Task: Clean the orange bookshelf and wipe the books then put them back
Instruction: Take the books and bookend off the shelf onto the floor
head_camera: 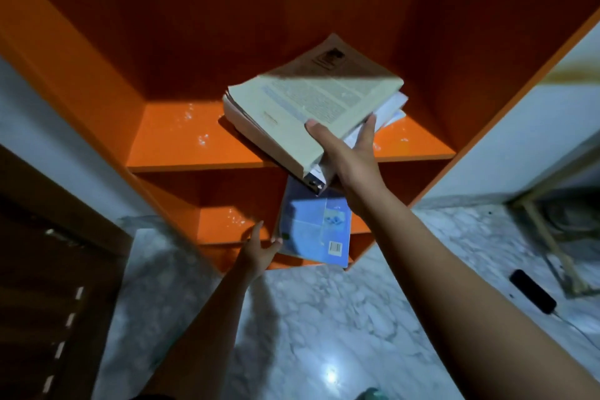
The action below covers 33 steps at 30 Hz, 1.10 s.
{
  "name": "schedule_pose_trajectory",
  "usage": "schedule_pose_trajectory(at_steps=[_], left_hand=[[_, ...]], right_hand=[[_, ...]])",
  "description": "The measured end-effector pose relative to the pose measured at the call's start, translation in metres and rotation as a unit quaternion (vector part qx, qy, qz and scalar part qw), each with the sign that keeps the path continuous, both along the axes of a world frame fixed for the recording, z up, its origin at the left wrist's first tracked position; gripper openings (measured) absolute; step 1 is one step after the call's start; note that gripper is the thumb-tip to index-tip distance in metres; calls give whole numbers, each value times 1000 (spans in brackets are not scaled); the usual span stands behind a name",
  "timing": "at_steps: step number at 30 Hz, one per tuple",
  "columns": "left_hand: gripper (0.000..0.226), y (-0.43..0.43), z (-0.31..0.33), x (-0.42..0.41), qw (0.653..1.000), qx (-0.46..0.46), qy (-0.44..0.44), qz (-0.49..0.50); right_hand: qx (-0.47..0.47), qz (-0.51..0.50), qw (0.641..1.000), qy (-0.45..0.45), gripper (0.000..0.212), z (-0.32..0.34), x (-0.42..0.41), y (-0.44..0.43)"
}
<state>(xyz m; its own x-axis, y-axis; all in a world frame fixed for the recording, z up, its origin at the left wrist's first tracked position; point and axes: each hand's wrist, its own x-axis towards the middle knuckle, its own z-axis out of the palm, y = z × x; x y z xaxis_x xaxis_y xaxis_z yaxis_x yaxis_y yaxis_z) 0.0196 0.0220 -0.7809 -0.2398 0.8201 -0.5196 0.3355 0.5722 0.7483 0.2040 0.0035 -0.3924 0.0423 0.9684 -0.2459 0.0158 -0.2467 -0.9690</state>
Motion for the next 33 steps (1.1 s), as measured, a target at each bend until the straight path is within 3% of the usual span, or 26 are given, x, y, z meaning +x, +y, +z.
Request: schedule_pose_trajectory(at_steps=[1, 2, 7, 11, 15, 20, 25, 33], left_hand=[[67, -35, 110, 34, 1000, 22, 8, -3], [64, -49, 134, 48, 999, 49, -9, 22], [34, -49, 136, 76, 989, 88, -116, 37], [38, -50, 133, 74, 985, 63, -150, 54], [41, -50, 117, 73, 974, 117, -154, 116], [55, -52, 123, 82, 958, 100, -213, 162], [65, -74, 131, 77, 972, 53, -165, 161], [69, -101, 185, 46, 978, 63, -168, 107]], right_hand=[[11, -3, 1000, 12, 122, -5, 0, 2], [19, -9, 1000, 22, 121, -8, 0, 4], [4, -25, 998, 63, 122, -14, 0, 10], [-8, -9, 995, 96, 120, -15, -1, 12], [-5, -3, 991, 135, 119, -17, -8, 11], [16, -1, 990, 137, 103, -14, 1, -1], [47, -15, 991, 121, 89, -19, 12, -20], [40, -1, 988, 150, 105, -17, 10, -18]])
